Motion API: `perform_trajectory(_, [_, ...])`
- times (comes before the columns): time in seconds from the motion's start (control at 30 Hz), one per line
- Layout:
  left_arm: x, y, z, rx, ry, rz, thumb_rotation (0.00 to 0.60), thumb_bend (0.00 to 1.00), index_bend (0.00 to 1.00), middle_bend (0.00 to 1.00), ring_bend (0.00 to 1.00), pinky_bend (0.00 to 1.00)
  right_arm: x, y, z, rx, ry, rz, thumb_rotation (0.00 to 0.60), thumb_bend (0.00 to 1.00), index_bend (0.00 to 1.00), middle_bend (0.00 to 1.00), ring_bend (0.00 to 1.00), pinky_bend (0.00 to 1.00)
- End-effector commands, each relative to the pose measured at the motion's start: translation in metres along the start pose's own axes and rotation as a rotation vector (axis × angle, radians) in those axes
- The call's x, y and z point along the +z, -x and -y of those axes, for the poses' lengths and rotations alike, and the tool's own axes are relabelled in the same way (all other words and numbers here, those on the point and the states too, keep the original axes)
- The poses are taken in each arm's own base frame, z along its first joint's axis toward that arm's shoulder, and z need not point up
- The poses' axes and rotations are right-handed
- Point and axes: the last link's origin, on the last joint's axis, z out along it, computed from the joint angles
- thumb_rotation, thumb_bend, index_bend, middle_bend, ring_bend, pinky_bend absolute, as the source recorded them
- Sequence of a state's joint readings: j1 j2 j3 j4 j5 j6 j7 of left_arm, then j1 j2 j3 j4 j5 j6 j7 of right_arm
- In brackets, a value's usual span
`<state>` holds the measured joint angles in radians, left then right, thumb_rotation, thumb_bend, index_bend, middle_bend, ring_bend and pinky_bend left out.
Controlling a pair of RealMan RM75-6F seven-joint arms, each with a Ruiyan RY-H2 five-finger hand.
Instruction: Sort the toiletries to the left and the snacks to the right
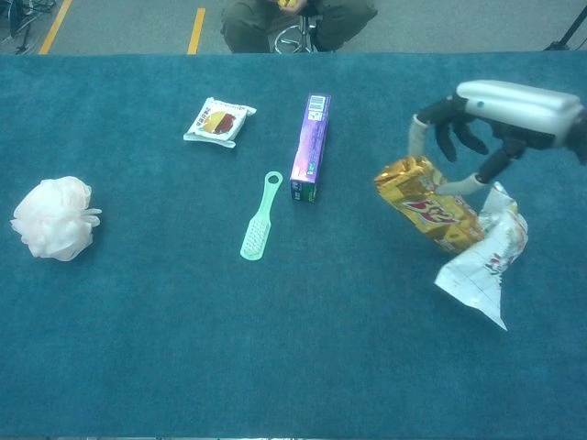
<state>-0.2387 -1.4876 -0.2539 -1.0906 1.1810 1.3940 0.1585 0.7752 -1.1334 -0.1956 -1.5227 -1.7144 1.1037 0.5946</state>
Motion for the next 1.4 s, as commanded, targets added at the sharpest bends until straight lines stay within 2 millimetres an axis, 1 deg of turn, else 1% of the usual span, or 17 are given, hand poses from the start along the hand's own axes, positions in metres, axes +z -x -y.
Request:
perform_trajectory(0.03, [0.000, 0.000, -0.002, 0.000, 0.004, 0.001, 0.600, 0.14, 0.42, 0.34, 0.31, 0.46, -0.008, 0.005, -0.005, 0.007, 0.020, 0.015, 0.600, 0.17, 0.48, 0.67, 0.60, 0.76])
perform_trajectory(0.23, [0.000, 0.003, -0.003, 0.005, 0.002, 0.010, 0.600, 0.14, 0.42, 0.34, 0.31, 0.46, -0.013, 0.010, -0.012, 0.022, 0.035, 0.075, 0.600, 0.14, 0.48, 0.66, 0.59, 0.76])
perform_trajectory(0.33, [0.000, 0.004, -0.003, 0.005, 0.000, 0.014, 0.600, 0.14, 0.42, 0.34, 0.31, 0.46, -0.014, 0.008, -0.014, 0.013, 0.038, 0.096, 0.600, 0.09, 0.48, 0.63, 0.56, 0.76])
perform_trajectory(0.4, [-0.001, 0.005, -0.003, 0.006, -0.002, 0.017, 0.600, 0.14, 0.42, 0.34, 0.31, 0.46, -0.015, 0.005, -0.015, 0.010, 0.041, 0.103, 0.600, 0.03, 0.47, 0.60, 0.53, 0.76])
perform_trajectory(0.47, [-0.001, 0.006, -0.003, 0.005, -0.003, 0.020, 0.600, 0.14, 0.42, 0.34, 0.31, 0.46, -0.016, 0.003, -0.015, 0.007, 0.041, 0.102, 0.600, 0.00, 0.45, 0.56, 0.51, 0.76])
perform_trajectory(0.53, [-0.001, 0.006, -0.003, 0.004, -0.005, 0.022, 0.600, 0.14, 0.42, 0.34, 0.31, 0.46, -0.018, 0.000, -0.014, 0.006, 0.039, 0.100, 0.600, 0.00, 0.42, 0.50, 0.49, 0.76])
perform_trajectory(0.6, [-0.001, 0.007, -0.003, 0.003, -0.004, 0.023, 0.600, 0.14, 0.42, 0.34, 0.31, 0.46, -0.021, -0.004, -0.013, 0.004, 0.033, 0.082, 0.600, 0.00, 0.40, 0.47, 0.49, 0.76])
perform_trajectory(0.73, [-0.001, 0.006, -0.005, -0.006, 0.005, 0.015, 0.600, 0.14, 0.42, 0.34, 0.31, 0.46, -0.023, -0.011, -0.010, 0.007, 0.023, 0.024, 0.600, 0.00, 0.40, 0.45, 0.49, 0.76])
perform_trajectory(0.83, [-0.002, 0.002, -0.009, -0.021, 0.026, -0.001, 0.600, 0.14, 0.42, 0.34, 0.31, 0.46, -0.021, -0.017, -0.011, 0.001, 0.024, -0.056, 0.600, 0.00, 0.40, 0.45, 0.48, 0.75])
perform_trajectory(0.93, [-0.002, -0.005, -0.021, -0.060, 0.072, -0.024, 0.600, 0.14, 0.42, 0.34, 0.31, 0.46, -0.016, -0.022, -0.014, -0.034, 0.033, -0.146, 0.600, 0.00, 0.40, 0.45, 0.45, 0.68])
perform_trajectory(0.97, [-0.002, -0.008, -0.026, -0.079, 0.090, -0.030, 0.600, 0.14, 0.42, 0.34, 0.31, 0.46, -0.014, -0.023, -0.015, -0.046, 0.038, -0.174, 0.600, 0.00, 0.40, 0.45, 0.43, 0.64])
perform_trajectory(1.0, [-0.002, -0.012, -0.034, -0.108, 0.119, -0.037, 0.600, 0.14, 0.42, 0.34, 0.31, 0.46, -0.011, -0.026, -0.017, -0.064, 0.042, -0.213, 0.600, 0.00, 0.40, 0.44, 0.41, 0.59])
perform_trajectory(1.1, [-0.003, -0.026, -0.057, -0.155, 0.205, -0.055, 0.600, 0.14, 0.42, 0.34, 0.31, 0.46, -0.003, -0.036, -0.021, -0.128, 0.053, -0.323, 0.600, 0.00, 0.40, 0.43, 0.37, 0.53])
perform_trajectory(1.27, [-0.003, -0.040, -0.095, -0.231, 0.342, -0.016, 0.600, 0.14, 0.42, 0.33, 0.31, 0.46, 0.006, -0.054, -0.024, -0.172, 0.060, -0.479, 0.600, 0.00, 0.40, 0.42, 0.36, 0.52])
perform_trajectory(1.4, [-0.003, -0.045, -0.123, -0.267, 0.441, 0.049, 0.600, 0.14, 0.42, 0.33, 0.31, 0.46, 0.010, -0.077, -0.025, -0.178, 0.058, -0.565, 0.600, 0.00, 0.40, 0.42, 0.36, 0.52])
